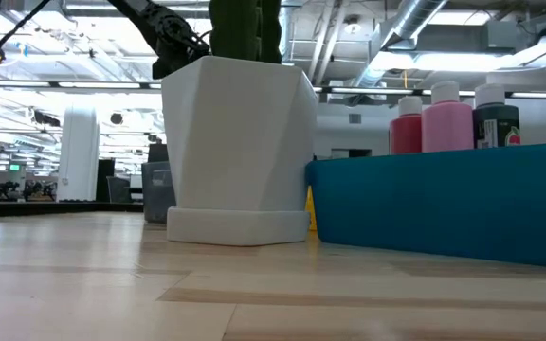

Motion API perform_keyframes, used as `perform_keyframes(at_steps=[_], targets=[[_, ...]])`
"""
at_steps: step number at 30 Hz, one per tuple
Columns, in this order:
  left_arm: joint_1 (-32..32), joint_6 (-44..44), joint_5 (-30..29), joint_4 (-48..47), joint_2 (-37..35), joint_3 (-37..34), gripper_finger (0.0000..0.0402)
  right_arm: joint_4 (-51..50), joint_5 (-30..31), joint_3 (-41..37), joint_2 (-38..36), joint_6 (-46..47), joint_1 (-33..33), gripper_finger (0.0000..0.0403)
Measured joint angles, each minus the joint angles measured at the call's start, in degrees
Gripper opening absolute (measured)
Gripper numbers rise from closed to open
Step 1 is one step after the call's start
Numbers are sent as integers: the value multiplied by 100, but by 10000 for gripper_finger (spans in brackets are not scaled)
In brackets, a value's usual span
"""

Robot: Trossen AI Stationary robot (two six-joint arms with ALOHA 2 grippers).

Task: Pick & Place Paint Supplies
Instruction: Put the yellow scissors into the yellow bin

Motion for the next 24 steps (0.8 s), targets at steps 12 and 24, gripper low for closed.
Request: perform_keyframes(at_steps=[12,24], targets=[[0,-1,-124,174,-1148,2,67,-560,28,0,0,56,2,113],[15,7,-1397,250,-2748,2,67,-2585,811,0,2,498,91,113]])
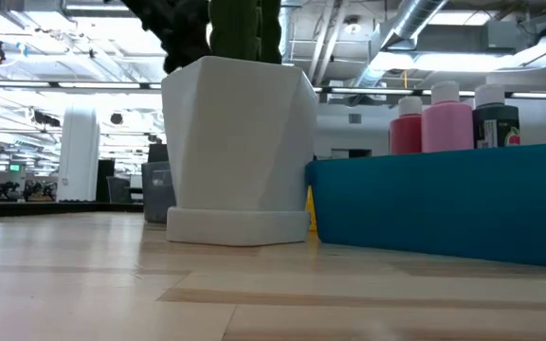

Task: Pick & Place Paint Supplies
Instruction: Put the yellow scissors into the yellow bin

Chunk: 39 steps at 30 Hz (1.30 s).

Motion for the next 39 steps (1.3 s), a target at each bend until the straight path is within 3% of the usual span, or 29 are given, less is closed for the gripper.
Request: perform_keyframes(at_steps=[8,24,32,39], targets=[[-11,278,-44,-28,-846,0,67,-1531,803,-2,2,-43,234,113],[-11,-670,18,-64,-1934,-382,67,-2326,1783,-2,0,104,570,113],[-15,-1122,279,10,-2131,-703,67,-2258,1887,-401,-22,150,568,113],[-160,-1126,402,347,-2124,-719,67,-801,1891,-1970,-770,308,644,113]])
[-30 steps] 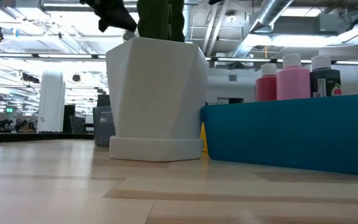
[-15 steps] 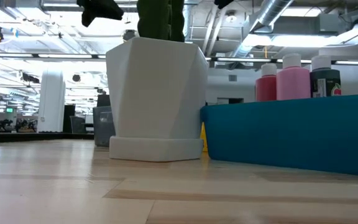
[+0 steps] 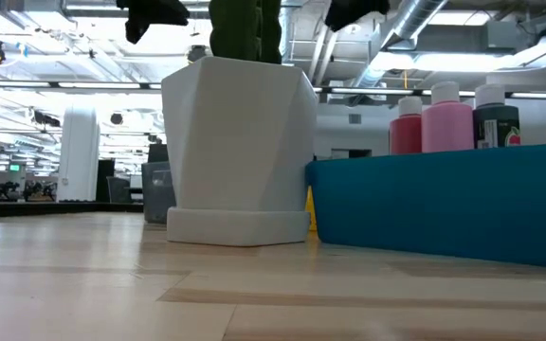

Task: Pick & Place Paint Supplies
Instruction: Put the yellow scissors into the yellow bin

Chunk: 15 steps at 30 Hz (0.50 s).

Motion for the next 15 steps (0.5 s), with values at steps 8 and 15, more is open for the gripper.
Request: perform_keyframes(at_steps=[8,15], targets=[[-61,35,0,342,38,0,67,1358,8,-2408,-1637,1525,-300,113],[-61,46,-164,614,44,0,67,2063,3,-3608,-2600,2921,-498,113]])
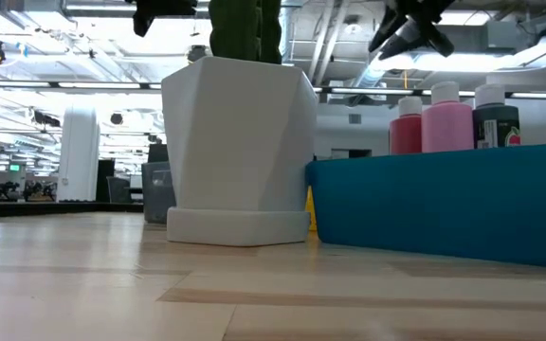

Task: Pick & Place Paint Supplies
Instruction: Put the yellow scissors into the yellow bin

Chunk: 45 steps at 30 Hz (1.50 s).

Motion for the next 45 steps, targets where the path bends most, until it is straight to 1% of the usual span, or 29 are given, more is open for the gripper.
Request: perform_keyframes(at_steps=[3,12,21,25,28,37,42,45], targets=[[0,0,-13,86,0,0,67,183,12,-149,-86,290,-133,113],[0,-41,-44,87,0,0,67,240,-43,-151,302,583,-578,113],[0,-42,-39,69,0,0,67,202,-518,-151,768,906,-852,113],[0,-42,-37,69,0,0,67,208,-942,-151,974,1008,-993,113],[0,-41,-37,69,0,0,67,216,-1205,-148,1084,1283,-1060,113],[0,10,-35,63,0,0,67,46,-1229,-142,1510,2273,-1135,113],[0,20,-34,65,0,0,67,-80,-1246,-142,1900,2599,-1091,113],[1,20,-33,65,0,0,67,-21,-1277,-73,2170,2620,-1041,113]])
